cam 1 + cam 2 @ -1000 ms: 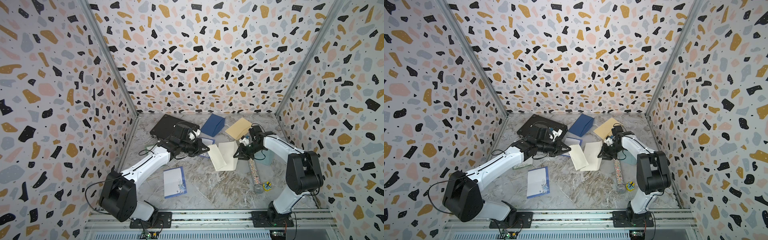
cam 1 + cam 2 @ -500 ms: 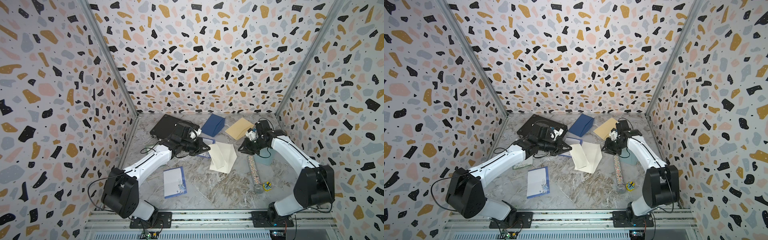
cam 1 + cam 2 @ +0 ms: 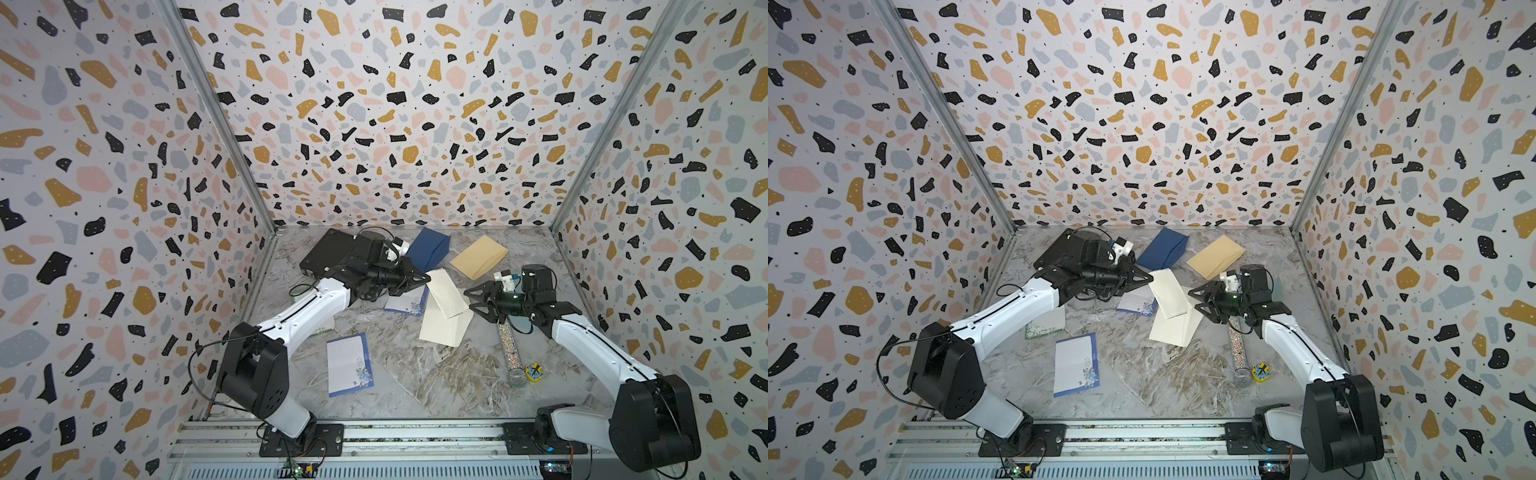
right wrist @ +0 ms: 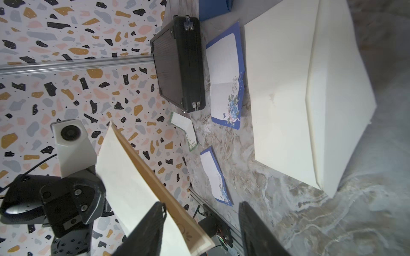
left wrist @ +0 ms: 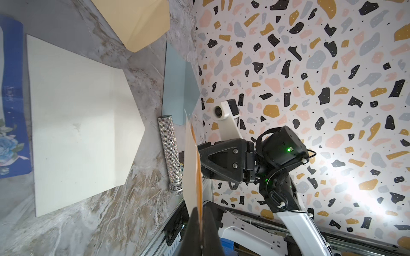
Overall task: Take the letter paper out of the envelope
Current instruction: Unfold the letter paper.
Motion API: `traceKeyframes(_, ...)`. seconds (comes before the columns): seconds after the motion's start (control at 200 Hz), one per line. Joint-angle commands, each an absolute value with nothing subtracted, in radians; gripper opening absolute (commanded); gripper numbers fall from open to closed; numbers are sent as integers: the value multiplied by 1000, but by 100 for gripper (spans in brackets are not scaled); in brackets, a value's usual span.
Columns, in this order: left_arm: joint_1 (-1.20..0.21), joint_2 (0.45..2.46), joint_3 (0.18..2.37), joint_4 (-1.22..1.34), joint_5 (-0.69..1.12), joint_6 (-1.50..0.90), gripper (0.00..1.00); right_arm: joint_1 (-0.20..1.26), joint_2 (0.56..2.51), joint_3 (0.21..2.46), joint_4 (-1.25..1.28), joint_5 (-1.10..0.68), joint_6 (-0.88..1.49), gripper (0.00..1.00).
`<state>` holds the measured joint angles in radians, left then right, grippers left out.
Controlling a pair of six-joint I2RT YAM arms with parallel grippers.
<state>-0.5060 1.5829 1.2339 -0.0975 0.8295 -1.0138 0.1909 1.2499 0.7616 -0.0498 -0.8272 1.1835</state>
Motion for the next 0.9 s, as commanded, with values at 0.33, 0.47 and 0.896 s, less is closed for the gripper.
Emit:
traceKeyframes(0.33, -510, 1615, 1259, 26, 845, -1078, 0, 190, 1174, 635, 391, -899, 1549, 52)
traceKeyframes(0.47, -510, 1615, 1252, 60, 850, -1108, 0, 189, 1141, 629, 331, -884, 1521, 50)
traceKeyframes(0.896, -509, 1605, 1227, 52, 853, -1103, 0, 189, 1071, 629, 249, -787, 1452, 51)
